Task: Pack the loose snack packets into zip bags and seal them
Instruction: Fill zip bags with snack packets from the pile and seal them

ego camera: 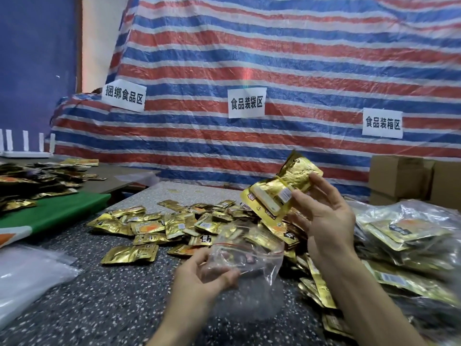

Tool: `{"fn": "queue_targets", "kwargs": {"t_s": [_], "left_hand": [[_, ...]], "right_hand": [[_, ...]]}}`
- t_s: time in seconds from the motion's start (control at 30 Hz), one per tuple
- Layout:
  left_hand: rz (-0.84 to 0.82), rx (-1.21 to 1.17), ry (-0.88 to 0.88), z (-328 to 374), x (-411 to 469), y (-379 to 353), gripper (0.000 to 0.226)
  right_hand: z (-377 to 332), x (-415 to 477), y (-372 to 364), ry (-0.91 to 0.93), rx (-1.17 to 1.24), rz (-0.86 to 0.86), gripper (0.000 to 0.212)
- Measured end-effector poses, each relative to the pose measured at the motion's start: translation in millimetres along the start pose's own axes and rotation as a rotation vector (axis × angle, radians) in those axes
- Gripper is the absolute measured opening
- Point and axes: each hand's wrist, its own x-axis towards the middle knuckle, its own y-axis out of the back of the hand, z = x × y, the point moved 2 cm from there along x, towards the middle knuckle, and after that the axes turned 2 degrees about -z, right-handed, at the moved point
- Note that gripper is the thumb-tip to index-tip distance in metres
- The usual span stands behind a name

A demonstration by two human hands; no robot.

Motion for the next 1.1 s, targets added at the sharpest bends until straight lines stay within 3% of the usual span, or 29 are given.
{"fn": "queue_targets", "kwargs": {"t_s": [0.17,0.37,0.53,0.77,0.9,1.1], "left_hand": [[-0.038,-0.003,0.027,-1.4,0.8,1.1,0.048],[0.013,-0.082,-0.012,3.3,0.8,-1.1,0.042],[0.011,0.008,-0.077,5.4,0.6,-1.2,0.016],[-0.139,0.032,-0.100,12.5,-0.9,0.4,0.036],[-0.100,-0.031,-0.113,20.0,-0.7,0.4,0.037],[-0.068,-0.118,-0.145,33.3,-0.8,3.3,0.032]], "right_hand": [[3.8,-6.1,-3.8,-0.082,-0.005,-0.210,0.050],[11.0,-19.0,-11.3,-0.105,-0.237,-0.409,0.047],[-0.9,-22.1,-14.2,-0.104,-0.322,-0.479,0.046],[-25.6,-22.8,-17.6,-0.050,-0.561,-0.534,0.035],[-32.4,-21.0,-17.1,-0.146,-0.534,-0.544,0.018],[-38.2,-23.5,-18.6,-0.256,-0.317,-0.563,0.027]]}}
